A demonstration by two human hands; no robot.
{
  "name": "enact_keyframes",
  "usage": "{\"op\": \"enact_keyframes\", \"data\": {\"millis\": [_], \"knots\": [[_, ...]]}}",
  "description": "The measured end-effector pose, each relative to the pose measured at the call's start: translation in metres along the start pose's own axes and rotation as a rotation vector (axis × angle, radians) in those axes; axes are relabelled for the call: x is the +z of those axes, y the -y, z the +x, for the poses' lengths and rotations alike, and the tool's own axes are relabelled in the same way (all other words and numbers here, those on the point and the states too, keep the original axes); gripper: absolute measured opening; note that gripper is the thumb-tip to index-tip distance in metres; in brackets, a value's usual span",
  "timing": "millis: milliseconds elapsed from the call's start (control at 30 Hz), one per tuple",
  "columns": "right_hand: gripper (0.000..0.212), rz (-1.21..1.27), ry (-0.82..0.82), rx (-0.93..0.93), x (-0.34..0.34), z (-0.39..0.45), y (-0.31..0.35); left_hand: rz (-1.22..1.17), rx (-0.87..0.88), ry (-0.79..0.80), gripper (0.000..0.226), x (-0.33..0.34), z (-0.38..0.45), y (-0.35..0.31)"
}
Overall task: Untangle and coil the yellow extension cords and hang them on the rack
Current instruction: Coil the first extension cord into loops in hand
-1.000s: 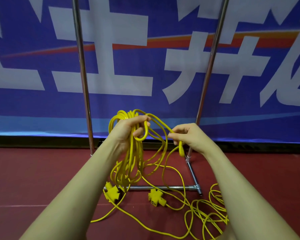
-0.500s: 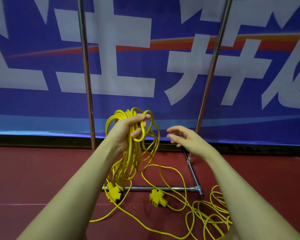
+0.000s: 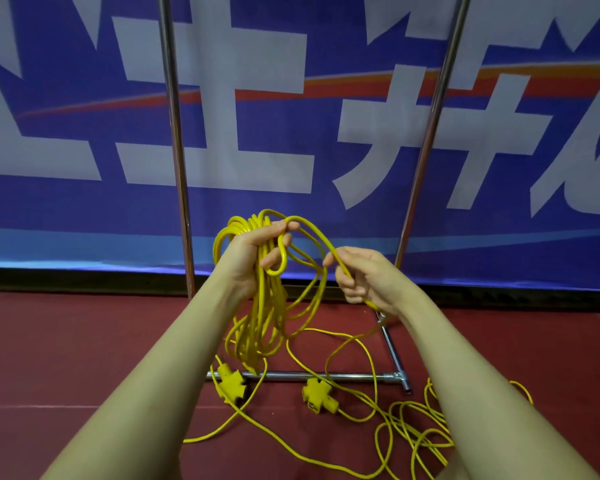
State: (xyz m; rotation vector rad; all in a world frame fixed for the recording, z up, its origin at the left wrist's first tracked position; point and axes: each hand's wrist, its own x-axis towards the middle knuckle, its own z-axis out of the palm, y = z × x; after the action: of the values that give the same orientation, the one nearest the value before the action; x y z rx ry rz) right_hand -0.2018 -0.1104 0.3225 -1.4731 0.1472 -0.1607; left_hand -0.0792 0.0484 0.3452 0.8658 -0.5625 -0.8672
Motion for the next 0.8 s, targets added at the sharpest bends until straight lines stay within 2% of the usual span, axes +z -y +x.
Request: {"op": "enact_keyframes", "data": {"millis": [167, 333, 500, 567, 633, 700, 733, 800], "knots": [[0.015, -0.057, 0.094, 0.06, -0.017, -0.009, -0.004, 0.046, 0.028, -0.058, 0.024, -0.005, 0.003, 0.0], [0.023, -0.183, 0.132, 0.094, -0.027, -0.015, -0.005, -0.001, 0.055, -0.097, 0.023, -0.016, 0.004, -0.007], [0.034, -0.066, 0.266, 0.123, -0.033, -0.02, -0.002, -0.012, 0.07, -0.117, 0.024, -0.019, 0.003, -0.009], [0.027, -0.153, 0.17, 0.12, -0.03, -0.019, -0.005, -0.006, 0.058, -0.11, 0.023, -0.018, 0.003, -0.009], [0.019, -0.241, -0.088, 0.059, -0.026, -0.015, -0.009, 0.0, 0.034, -0.095, 0.022, -0.018, 0.002, -0.007], [0.011, -0.222, -0.333, -0.026, -0.024, -0.009, -0.011, -0.001, 0.021, -0.084, 0.021, -0.017, 0.001, -0.006], [0.007, -0.24, -0.403, -0.047, -0.024, -0.007, -0.011, -0.005, 0.02, -0.084, 0.021, -0.017, 0.0, -0.007], [0.018, -0.317, -0.451, -0.04, -0.027, -0.006, -0.012, -0.016, 0.018, -0.082, 0.021, -0.021, 0.0, -0.009]]}}
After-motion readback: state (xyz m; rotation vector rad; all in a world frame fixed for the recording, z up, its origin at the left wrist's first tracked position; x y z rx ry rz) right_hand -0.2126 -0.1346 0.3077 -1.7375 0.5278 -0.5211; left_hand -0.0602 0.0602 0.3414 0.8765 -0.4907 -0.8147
